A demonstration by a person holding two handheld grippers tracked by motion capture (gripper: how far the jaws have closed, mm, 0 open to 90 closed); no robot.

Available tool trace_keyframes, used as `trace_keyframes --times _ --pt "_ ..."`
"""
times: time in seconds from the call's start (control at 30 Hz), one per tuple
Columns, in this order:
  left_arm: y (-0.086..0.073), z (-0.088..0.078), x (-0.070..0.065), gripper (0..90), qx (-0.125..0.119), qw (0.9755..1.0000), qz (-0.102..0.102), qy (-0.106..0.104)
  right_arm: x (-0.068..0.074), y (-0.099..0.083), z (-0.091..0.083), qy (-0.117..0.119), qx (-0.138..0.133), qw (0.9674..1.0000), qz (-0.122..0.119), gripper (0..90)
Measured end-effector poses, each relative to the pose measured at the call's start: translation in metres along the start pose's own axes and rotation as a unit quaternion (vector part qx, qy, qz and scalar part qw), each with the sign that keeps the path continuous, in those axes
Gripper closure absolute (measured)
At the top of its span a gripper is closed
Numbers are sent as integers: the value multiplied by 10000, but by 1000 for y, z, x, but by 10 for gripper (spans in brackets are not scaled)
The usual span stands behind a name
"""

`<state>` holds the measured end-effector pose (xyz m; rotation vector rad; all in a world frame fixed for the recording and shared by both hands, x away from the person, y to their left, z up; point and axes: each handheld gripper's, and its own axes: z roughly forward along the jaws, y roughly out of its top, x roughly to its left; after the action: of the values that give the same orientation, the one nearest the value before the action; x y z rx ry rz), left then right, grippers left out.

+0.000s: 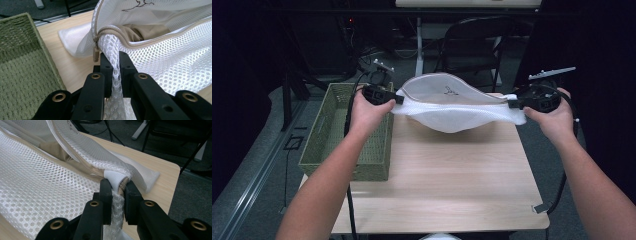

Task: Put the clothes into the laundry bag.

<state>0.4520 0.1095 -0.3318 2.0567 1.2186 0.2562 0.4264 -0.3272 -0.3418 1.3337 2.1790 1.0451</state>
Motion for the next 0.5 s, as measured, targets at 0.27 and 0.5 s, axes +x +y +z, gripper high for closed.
trace_keyframes --times 0.27,0.5 --pt "2 -2 1 846 -117 9999 -27 5 -1 5 -4 3 -111 9999 27 792" --pt "0 -3 1 845 -114 9999 -4 -6 0 4 -5 -21 -152 9999 -28 792"
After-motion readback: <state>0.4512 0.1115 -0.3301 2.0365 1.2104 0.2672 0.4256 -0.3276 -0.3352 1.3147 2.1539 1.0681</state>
